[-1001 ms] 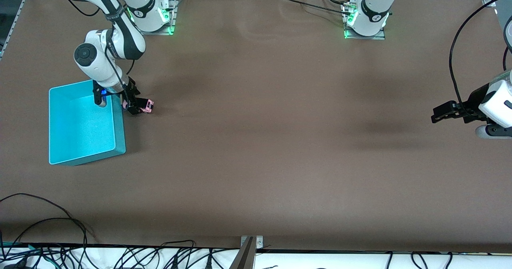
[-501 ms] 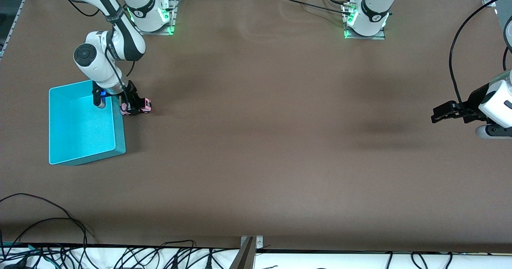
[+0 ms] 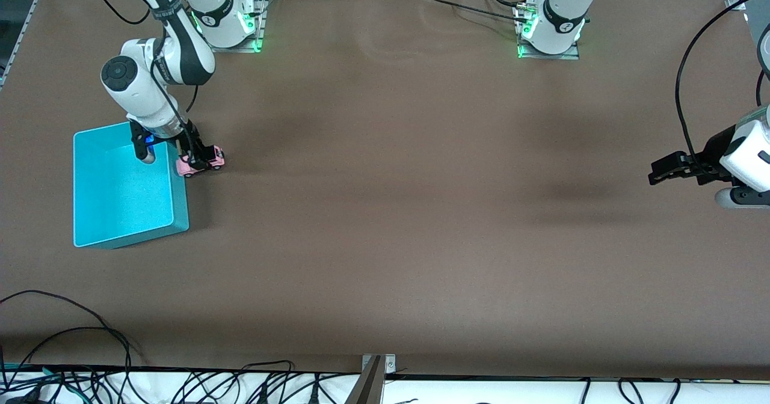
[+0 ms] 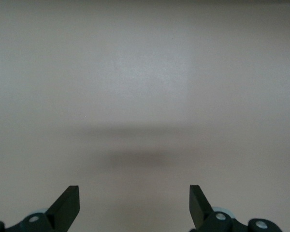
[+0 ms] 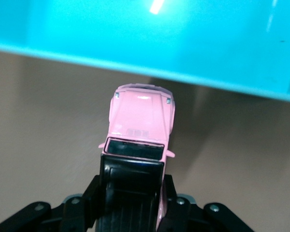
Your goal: Wind and store pink jeep toy
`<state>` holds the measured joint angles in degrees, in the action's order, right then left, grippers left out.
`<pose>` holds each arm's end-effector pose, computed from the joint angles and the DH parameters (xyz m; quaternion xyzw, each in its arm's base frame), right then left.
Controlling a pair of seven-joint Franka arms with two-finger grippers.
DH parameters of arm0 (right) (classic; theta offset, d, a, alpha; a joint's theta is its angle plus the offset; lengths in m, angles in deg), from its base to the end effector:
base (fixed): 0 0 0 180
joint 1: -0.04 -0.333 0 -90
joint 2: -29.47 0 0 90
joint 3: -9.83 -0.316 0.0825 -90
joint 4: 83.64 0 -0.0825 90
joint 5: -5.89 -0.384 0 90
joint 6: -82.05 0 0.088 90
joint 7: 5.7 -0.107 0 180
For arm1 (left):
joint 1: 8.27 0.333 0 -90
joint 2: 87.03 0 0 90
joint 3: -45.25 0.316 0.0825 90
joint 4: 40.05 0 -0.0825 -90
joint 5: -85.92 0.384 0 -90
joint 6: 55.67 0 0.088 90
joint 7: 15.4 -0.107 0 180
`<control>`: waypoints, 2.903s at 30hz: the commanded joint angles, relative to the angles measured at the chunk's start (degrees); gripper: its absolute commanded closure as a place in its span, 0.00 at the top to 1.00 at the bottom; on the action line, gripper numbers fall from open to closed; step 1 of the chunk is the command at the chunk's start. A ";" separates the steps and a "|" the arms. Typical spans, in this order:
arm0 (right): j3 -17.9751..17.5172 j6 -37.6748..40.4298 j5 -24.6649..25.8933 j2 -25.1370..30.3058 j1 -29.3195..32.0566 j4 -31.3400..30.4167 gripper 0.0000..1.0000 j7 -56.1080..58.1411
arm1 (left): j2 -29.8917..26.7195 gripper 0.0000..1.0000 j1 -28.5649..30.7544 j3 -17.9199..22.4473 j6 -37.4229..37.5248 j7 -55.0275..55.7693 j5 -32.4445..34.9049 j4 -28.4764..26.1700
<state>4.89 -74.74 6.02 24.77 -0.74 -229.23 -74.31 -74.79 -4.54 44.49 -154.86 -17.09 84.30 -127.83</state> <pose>0.4673 0.0473 0.2523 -0.8521 0.5203 -0.0435 0.0367 0.6258 0.0306 0.5305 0.9998 0.0137 -0.0066 0.0156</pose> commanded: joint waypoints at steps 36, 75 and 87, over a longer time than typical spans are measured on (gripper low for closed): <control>11.26 18.19 -1.36 6.36 2.27 6.98 0.00 65.60 | -1.34 1.00 -0.13 -0.21 0.14 0.55 1.26 -1.43; 19.36 13.71 2.95 -12.62 13.87 14.19 0.00 89.96 | -1.34 1.00 -0.13 -0.21 0.23 0.55 1.26 -1.52; 19.27 12.48 2.95 -14.29 13.96 14.19 0.17 89.61 | -1.34 1.00 -0.13 -0.21 0.23 0.55 1.26 -1.60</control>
<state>24.57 -62.07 7.94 11.44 12.58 -215.91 15.09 -74.80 -4.54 44.49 -154.86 -17.05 84.31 -128.21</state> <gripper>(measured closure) 0.458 0.000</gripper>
